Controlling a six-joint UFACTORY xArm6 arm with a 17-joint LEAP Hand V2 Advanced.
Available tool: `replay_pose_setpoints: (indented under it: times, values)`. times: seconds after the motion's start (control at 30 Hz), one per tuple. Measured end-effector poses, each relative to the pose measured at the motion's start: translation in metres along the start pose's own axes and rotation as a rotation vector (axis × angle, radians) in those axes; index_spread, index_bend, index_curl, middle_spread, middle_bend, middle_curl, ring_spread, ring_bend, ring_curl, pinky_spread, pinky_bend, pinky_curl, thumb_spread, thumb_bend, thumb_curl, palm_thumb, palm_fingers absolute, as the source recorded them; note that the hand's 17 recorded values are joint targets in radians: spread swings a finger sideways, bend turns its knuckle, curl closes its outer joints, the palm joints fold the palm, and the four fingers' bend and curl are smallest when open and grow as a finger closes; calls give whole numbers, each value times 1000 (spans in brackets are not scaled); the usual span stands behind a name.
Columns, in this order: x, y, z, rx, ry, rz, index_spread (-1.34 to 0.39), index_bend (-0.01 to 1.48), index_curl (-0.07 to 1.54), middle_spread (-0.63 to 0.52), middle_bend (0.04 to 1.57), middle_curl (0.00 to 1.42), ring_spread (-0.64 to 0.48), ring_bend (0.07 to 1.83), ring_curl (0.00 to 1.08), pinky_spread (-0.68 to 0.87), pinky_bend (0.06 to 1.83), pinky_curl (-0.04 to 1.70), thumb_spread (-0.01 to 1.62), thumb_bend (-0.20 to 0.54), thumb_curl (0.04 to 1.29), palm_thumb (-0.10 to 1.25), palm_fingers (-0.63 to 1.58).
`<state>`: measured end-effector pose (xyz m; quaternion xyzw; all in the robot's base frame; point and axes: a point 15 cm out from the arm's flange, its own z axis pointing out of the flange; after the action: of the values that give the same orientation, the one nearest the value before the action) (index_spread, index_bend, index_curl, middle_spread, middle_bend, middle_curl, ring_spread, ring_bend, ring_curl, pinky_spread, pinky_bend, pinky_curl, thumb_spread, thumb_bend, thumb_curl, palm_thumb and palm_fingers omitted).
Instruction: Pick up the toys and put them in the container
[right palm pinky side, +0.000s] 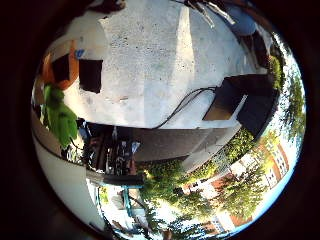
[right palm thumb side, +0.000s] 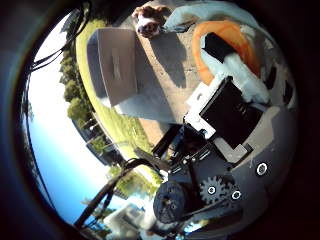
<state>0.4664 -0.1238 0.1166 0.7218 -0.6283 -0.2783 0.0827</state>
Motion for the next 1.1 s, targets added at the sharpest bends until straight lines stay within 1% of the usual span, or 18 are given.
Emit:
replay_pose_setpoints:
  times: [0.13, 0.23, 0.47, 0.6, 0.87, 1.0, 1.1]
  values:
    - [-78, 16, -35, -2, -29, -123, -966, 596, -20, -224, 1109, 1044, -77, 1387, 766, 236, 1356, 874, 1143, -11, 662, 977, 973]
    - [-132, 20, -48, 4, -36, -203, -1020, 633, -19, -228, 1111, 1069, -80, 1399, 774, 226, 1366, 887, 1155, -12, 682, 969, 958]
    - [-234, 18, -40, -34, 4, -342, -1109, 680, -21, -234, 1117, 1111, -82, 1421, 784, 210, 1383, 909, 1168, -13, 717, 956, 931]
    - [-279, 12, -25, -45, 47, -349, -1147, 704, -21, -237, 1110, 1131, -83, 1433, 788, 204, 1391, 918, 1170, -12, 733, 951, 917]
    - [-352, -45, -4, 133, 136, -393, -1210, 725, -21, -247, 1109, 1154, -83, 1447, 790, 196, 1401, 929, 1170, -16, 757, 937, 904]
    - [-373, -78, 10, 216, 155, -404, -1239, 732, -21, -251, 1114, 1161, -83, 1448, 791, 194, 1399, 933, 1172, -20, 759, 908, 900]
    - [-381, -108, 17, 294, 162, -398, -1255, 732, -24, -254, 1112, 1166, -83, 1455, 793, 190, 1398, 941, 1181, -19, 737, 890, 888]
